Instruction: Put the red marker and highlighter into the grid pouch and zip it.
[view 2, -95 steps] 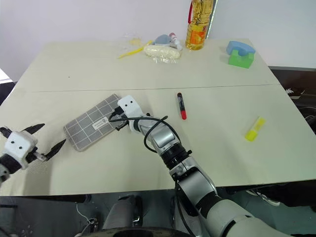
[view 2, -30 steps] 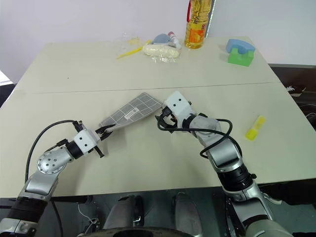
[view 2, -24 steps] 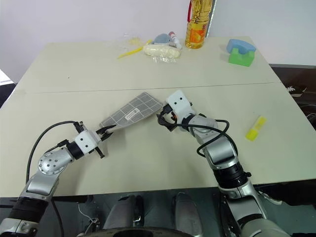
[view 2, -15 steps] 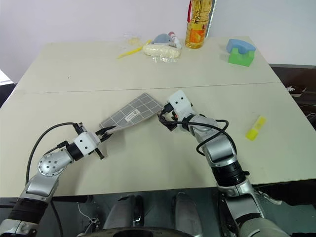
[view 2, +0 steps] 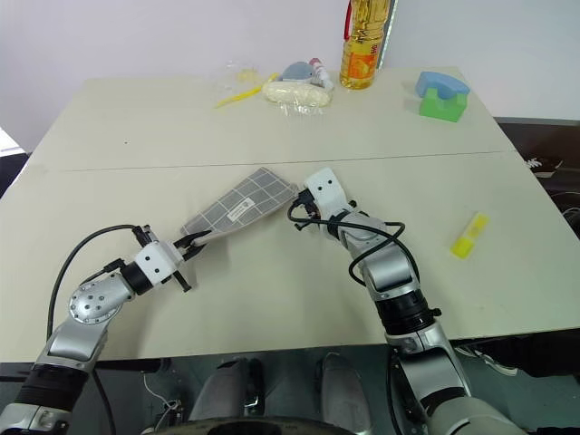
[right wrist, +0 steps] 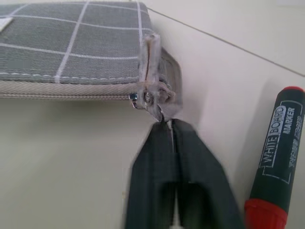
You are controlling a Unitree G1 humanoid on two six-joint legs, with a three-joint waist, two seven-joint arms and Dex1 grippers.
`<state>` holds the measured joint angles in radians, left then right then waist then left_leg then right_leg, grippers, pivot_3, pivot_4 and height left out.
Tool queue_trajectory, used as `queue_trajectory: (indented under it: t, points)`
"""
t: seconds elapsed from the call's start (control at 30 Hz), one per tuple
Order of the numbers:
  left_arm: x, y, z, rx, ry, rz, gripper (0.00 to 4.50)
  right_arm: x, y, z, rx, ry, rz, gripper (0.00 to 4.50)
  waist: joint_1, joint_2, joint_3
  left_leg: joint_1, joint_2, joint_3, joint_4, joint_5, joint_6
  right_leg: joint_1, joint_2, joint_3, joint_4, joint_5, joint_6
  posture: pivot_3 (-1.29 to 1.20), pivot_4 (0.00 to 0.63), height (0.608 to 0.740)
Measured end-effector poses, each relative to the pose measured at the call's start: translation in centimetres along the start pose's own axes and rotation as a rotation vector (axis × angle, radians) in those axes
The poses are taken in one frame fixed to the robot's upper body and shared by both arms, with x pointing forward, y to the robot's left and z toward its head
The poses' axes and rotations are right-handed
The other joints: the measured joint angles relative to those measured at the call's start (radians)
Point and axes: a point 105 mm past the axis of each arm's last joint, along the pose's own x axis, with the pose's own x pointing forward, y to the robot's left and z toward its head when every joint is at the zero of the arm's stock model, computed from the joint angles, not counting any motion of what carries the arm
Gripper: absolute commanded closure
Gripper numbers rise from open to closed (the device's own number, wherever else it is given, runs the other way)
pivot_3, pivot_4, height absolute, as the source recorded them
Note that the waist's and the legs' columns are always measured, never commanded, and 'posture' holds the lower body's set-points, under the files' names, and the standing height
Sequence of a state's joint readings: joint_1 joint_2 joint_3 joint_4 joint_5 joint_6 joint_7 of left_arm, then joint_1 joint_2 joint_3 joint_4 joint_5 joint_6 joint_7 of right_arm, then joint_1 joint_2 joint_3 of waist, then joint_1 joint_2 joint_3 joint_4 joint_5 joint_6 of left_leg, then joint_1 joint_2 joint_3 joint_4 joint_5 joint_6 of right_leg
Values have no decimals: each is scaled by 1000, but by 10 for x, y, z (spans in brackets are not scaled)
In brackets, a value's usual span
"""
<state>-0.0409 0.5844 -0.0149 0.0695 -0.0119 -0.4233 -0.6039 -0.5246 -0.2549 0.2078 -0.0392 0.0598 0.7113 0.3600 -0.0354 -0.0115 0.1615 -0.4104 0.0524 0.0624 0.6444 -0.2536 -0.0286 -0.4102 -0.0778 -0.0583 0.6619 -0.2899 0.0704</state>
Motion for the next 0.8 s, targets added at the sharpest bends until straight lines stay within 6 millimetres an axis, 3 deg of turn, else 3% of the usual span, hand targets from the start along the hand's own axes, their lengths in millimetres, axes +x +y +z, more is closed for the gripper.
queue_trajectory:
  t: [0.33,0.53,0.63,0.8]
  points:
    - [18,-5,1,-89,-7,78,4500,-8,36,18,-209,-38,136,4465,9,0,0,0,-1,0,1,0,0,0,0,0,0,0,0,0,150,740]
    - [27,-7,8,-108,-15,91,4500,-14,50,27,-245,-66,181,4465,21,0,0,0,-1,0,1,0,0,1,0,0,0,0,0,0,150,740]
    - [28,-7,10,-108,-15,89,4500,-14,48,25,-178,-41,184,3658,22,0,0,0,-1,0,1,0,0,1,0,0,0,0,0,0,150,740]
    - [28,-5,16,-118,-31,93,4500,-18,10,26,-81,-42,14,1191,23,0,0,0,-1,0,1,0,0,1,-1,0,0,0,0,0,150,740]
